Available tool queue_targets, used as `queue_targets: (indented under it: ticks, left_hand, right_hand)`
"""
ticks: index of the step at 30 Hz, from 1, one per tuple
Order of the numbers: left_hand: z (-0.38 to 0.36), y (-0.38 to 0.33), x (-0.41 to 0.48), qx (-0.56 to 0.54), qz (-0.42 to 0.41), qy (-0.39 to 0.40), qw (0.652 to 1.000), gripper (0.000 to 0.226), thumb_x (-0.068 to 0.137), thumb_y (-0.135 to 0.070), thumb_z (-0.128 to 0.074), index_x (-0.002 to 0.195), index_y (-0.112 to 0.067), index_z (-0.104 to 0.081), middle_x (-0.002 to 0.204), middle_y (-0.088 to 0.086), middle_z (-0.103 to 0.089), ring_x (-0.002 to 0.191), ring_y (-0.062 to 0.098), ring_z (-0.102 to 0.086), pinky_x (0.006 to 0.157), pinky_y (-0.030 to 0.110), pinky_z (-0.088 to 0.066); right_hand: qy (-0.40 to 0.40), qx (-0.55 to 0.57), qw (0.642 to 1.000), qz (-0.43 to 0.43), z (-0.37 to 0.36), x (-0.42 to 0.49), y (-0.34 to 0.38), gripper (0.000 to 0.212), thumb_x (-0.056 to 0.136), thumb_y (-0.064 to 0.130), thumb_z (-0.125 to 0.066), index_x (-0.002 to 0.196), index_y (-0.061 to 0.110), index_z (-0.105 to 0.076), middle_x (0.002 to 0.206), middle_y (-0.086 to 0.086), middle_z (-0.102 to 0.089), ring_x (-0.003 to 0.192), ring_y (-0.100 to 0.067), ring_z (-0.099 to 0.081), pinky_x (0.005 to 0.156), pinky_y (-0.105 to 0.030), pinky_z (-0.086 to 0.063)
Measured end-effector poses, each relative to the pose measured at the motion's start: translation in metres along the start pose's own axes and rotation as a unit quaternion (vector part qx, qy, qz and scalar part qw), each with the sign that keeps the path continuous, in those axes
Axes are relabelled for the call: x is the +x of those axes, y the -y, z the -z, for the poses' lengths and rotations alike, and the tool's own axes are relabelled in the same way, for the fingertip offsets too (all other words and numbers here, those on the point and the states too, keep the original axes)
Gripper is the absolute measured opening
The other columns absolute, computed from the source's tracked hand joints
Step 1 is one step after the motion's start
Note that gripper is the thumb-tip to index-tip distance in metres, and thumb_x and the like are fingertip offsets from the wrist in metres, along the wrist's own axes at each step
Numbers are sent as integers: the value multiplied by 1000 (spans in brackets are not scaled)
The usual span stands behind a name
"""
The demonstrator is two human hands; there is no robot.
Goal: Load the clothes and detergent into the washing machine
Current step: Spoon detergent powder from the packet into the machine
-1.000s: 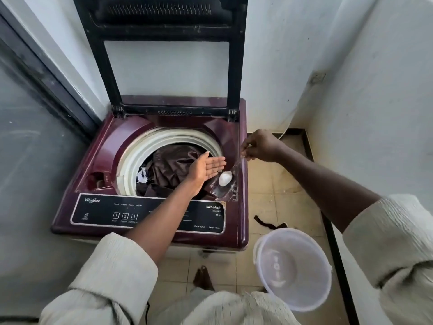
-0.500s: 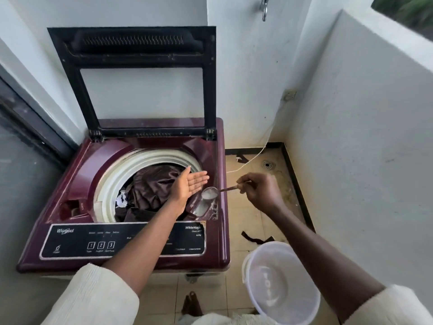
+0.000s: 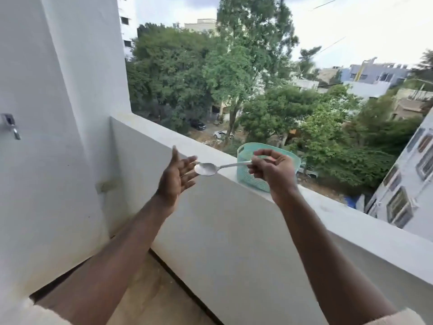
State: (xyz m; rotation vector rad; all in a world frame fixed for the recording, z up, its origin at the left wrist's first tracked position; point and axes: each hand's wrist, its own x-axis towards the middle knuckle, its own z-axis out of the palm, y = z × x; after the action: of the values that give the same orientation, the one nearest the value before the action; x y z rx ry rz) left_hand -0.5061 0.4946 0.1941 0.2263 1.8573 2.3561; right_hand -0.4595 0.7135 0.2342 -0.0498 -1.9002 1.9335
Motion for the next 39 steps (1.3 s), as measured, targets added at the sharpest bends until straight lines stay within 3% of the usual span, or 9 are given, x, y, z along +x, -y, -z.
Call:
queue_targets:
  ticks: [5, 9, 13, 17, 21, 24, 29, 34, 39]
  left_hand:
    - [-114, -9, 68, 104, 15, 136, 985, 79, 93, -65, -12, 139, -11, -47, 141, 12, -53, 123, 24, -54, 95, 36, -43]
    - [-157, 0, 104, 156, 31, 159, 974, 84, 93, -67, -17, 142, -2, -39, 143, 21, -48, 122, 28, -53, 88, 33, -46]
    - [-171, 13, 125, 191, 48, 155, 968, 89, 90, -72, -20, 145, -4, -36, 143, 21, -48, 124, 30, -52, 96, 37, -44]
    - [-170, 20, 137, 205, 52, 151, 966, 95, 86, -76, -18, 141, -2, -40, 136, 19, -54, 115, 27, -57, 98, 39, -46]
    - [-168, 19, 141, 200, 53, 142, 968, 91, 85, -78, -19, 123, -3, -54, 109, 13, -63, 99, 22, -62, 90, 35, -49]
    - [-168, 21, 140, 198, 50, 136, 969, 84, 86, -77, -19, 112, -7, -58, 111, 14, -66, 103, 24, -65, 87, 35, -48]
    - [-157, 20, 135, 192, 37, 153, 969, 82, 91, -70, -16, 128, -8, -56, 120, 9, -63, 111, 21, -59, 81, 32, -47]
    - [-133, 17, 126, 199, -11, 118, 973, 72, 95, -65, -19, 122, -12, -60, 127, 11, -62, 116, 24, -55, 77, 34, -44]
    - [-97, 8, 105, 227, 9, 86, 970, 73, 95, -64, -17, 128, -10, -55, 124, 14, -62, 113, 27, -54, 90, 42, -43]
  right_hand:
    - [-178, -79, 978, 73, 113, 74, 25, 11, 83, -5, -63, 84, 5, -67, 59, -2, -69, 42, -6, -62, 43, -18, -51]
    - [-226, -251, 937, 87, 153, 121, 16, 16, 82, 4, -66, 97, 6, -69, 80, -14, -70, 50, -7, -66, 43, -17, -51]
    - [-211, -394, 889, 99, 151, 149, 1, 19, 81, 6, -61, 97, 9, -70, 82, -15, -71, 68, -26, -67, 64, -30, -56]
    - [-182, -431, 881, 69, 135, 166, -18, 19, 79, 2, -58, 91, 11, -71, 80, -13, -69, 72, -28, -66, 68, -36, -58]
    - [-101, -444, 890, -1, 119, 182, -37, 15, 78, -1, -60, 83, 11, -66, 67, -7, -66, 59, -17, -67, 54, -21, -52]
    - [-28, -443, 894, -66, 105, 191, -49, 9, 82, -2, -60, 82, 6, -65, 59, -8, -65, 37, -5, -61, 36, -17, -48]
    - [21, -601, 796, -75, 97, 189, -54, 15, 79, 14, -69, 82, 0, -66, 70, -12, -69, 60, -21, -70, 61, -35, -61]
    - [-16, -721, 693, -3, 89, 175, -47, 39, 75, 33, -77, 97, 4, -65, 84, -11, -62, 72, -25, -50, 62, -31, -45]
    - [-27, -734, 678, -17, 87, 158, -36, 41, 76, 35, -77, 99, 3, -66, 88, -13, -65, 72, -26, -52, 64, -34, -49]
